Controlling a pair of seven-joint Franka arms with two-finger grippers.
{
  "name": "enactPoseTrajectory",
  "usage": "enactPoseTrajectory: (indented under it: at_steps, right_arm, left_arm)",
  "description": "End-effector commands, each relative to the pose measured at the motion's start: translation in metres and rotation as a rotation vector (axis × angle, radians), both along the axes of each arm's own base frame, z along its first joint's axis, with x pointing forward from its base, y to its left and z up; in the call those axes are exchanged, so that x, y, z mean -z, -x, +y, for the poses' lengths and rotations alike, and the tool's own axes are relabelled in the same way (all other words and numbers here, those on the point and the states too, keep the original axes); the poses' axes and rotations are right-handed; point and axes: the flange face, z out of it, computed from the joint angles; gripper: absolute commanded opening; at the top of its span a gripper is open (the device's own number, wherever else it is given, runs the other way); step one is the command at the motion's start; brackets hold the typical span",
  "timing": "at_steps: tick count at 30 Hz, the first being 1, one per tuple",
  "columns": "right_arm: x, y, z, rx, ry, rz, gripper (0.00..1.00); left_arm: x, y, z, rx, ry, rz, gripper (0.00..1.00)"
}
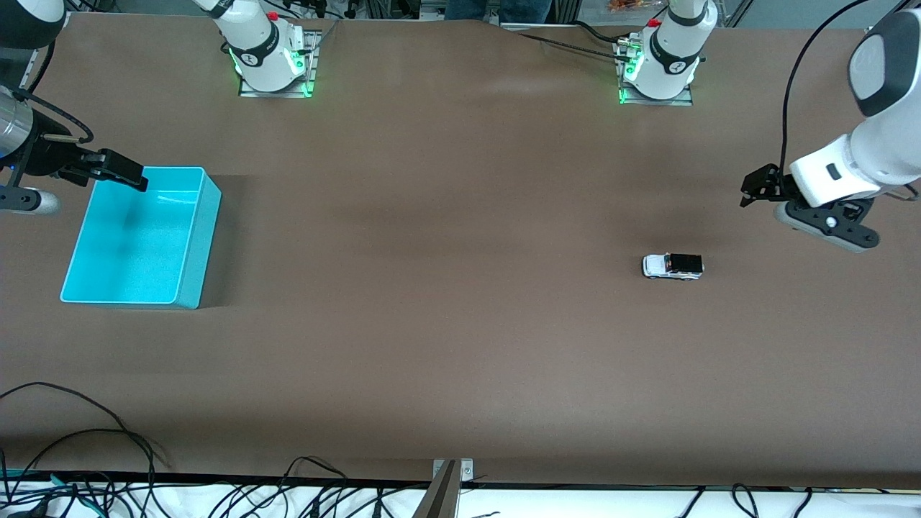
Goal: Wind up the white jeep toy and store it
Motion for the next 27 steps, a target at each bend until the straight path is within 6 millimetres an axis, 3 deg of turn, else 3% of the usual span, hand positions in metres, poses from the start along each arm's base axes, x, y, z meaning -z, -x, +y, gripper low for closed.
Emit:
enactPoseTrajectory:
  at_steps: [1,13,27]
  right_arm:
    - [-0.005,0.001,0.000,-0.005,-0.001,0.002,1.00]
    - [-0.005,0.001,0.000,-0.005,-0.001,0.002,1.00]
    - [-0.005,0.001,0.000,-0.005,-0.003,0.002,1.00]
  left_arm:
    - [0.038,0.009,0.007,0.151,0.013,0.004,1.00]
    - [0.117,-0.003,0.013,0.457,0.045,-0.026,1.00]
    - [0.189,-0.011,0.011,0.756,0.073,-0.021,1.00]
